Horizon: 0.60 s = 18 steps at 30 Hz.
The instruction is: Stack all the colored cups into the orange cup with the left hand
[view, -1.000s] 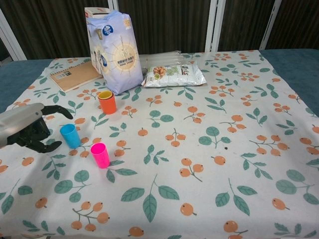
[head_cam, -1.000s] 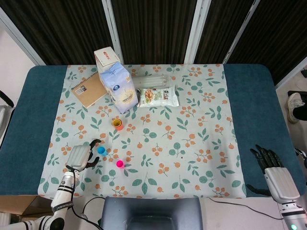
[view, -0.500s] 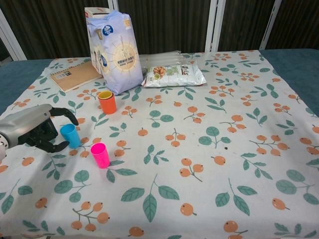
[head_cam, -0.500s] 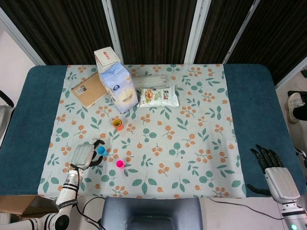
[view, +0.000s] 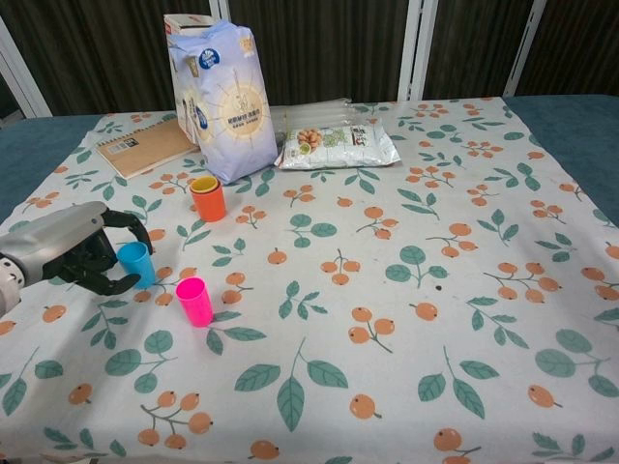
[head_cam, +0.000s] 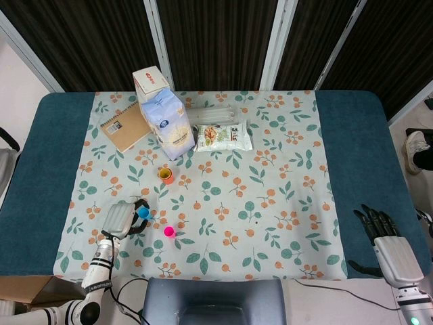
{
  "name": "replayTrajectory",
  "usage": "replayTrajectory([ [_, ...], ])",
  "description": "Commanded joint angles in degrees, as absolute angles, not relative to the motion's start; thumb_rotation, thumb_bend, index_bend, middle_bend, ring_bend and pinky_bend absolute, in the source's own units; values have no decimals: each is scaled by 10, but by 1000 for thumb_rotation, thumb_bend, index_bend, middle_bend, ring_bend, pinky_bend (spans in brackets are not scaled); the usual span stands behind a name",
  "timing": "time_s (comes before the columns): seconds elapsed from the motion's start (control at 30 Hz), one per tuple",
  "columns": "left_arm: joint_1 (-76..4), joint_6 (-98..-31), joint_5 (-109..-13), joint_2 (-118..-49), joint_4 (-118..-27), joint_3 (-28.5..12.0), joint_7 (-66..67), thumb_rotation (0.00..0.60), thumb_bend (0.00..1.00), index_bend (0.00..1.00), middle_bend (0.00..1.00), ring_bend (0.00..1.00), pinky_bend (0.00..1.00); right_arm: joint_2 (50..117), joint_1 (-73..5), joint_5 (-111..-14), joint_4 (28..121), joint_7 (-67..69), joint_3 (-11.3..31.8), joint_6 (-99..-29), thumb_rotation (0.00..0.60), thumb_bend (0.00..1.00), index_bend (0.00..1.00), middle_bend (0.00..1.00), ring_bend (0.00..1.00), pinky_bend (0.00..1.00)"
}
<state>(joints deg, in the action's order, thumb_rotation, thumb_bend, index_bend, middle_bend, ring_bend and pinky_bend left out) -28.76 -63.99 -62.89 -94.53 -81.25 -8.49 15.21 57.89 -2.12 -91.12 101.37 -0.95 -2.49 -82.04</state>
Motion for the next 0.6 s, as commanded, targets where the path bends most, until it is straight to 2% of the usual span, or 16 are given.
replayTrajectory([
  [0.03,-288,-639,-627,-947,-809,-86,153,600,356,494,1000,1000,1000,579,-21,-912,1014,-9,-25,-820,600,140,0,0,0,0],
  [0.33,-289,-647,-635,-940,-823,-102,140,600,359,549,1000,1000,1000,580,-21,-912,1013,-11,-26,-819,600,140,0,0,0,0],
  [0.6,-340,-664,-627,-940,-844,-192,145,600,355,542,1000,1000,1000,584,-23,-908,1014,-18,-26,-814,600,140,0,0,0,0],
])
